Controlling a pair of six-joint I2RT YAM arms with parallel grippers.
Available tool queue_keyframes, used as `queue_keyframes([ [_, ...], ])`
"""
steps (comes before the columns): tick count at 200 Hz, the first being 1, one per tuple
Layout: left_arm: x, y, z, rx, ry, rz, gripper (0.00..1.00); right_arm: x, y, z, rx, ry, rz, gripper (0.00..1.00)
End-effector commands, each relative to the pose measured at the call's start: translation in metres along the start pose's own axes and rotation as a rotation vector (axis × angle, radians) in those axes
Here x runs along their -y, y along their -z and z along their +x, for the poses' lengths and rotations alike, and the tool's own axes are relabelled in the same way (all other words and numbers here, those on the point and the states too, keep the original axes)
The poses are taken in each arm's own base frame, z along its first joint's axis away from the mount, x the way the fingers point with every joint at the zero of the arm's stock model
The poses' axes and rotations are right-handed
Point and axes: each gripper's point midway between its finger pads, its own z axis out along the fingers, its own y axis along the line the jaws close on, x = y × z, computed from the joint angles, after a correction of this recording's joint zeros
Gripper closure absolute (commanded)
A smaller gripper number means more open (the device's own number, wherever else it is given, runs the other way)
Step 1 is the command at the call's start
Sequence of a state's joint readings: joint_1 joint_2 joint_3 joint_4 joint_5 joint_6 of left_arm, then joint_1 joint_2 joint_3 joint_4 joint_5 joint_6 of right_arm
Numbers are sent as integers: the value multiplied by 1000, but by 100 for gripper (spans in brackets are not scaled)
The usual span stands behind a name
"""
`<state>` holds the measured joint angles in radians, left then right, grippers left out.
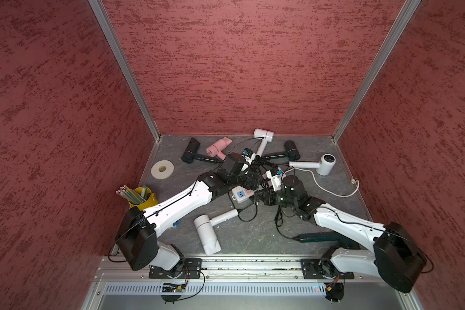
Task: Charge the blow dryers
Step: Pick up the plug from the center of the board.
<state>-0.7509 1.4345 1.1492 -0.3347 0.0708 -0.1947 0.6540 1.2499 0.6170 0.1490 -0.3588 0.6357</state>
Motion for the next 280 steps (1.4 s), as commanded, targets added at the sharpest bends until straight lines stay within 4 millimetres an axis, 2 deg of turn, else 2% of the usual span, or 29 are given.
queue_keyframes([
  [1, -1, 17, -10, 67, 35, 11, 5, -14, 8, -26, 133, 2, -47, 100],
  [20, -10, 24, -2, 78, 63, -20, 0, -12, 11, -26, 164, -17, -49, 100],
  [45, -21, 28, 16, 86, 105, -52, 0, -8, 17, -32, 215, -43, -49, 100],
  [82, -22, 31, 38, 76, 174, -16, 0, -3, 21, -40, 261, -69, -34, 100],
  [103, -14, 33, 42, 69, 208, 56, 0, -1, 25, -42, 289, -96, -46, 100],
  [120, 4, 33, 45, 54, 202, 166, 0, -1, 30, -44, 316, -122, -71, 100],
  [136, 20, 28, 51, 20, 194, 265, 0, -3, 34, -46, 334, -143, -102, 100],
  [161, 33, 19, 62, -25, 197, 352, 0, -4, 39, -50, 355, -159, -127, 100],
  [189, 46, 17, 63, -30, 216, 443, 10, -1, 40, -51, 364, -179, -133, 100],
  [205, 47, 13, 65, -36, 225, 455, 17, -1, 41, -51, 369, -193, -149, 100],
  [243, 48, 3, 72, -59, 230, 468, 42, -5, 41, -51, 368, -212, -198, 100],
  [280, 49, -6, 77, -78, 241, 483, 56, -7, 41, -50, 363, -225, -220, 100],
])
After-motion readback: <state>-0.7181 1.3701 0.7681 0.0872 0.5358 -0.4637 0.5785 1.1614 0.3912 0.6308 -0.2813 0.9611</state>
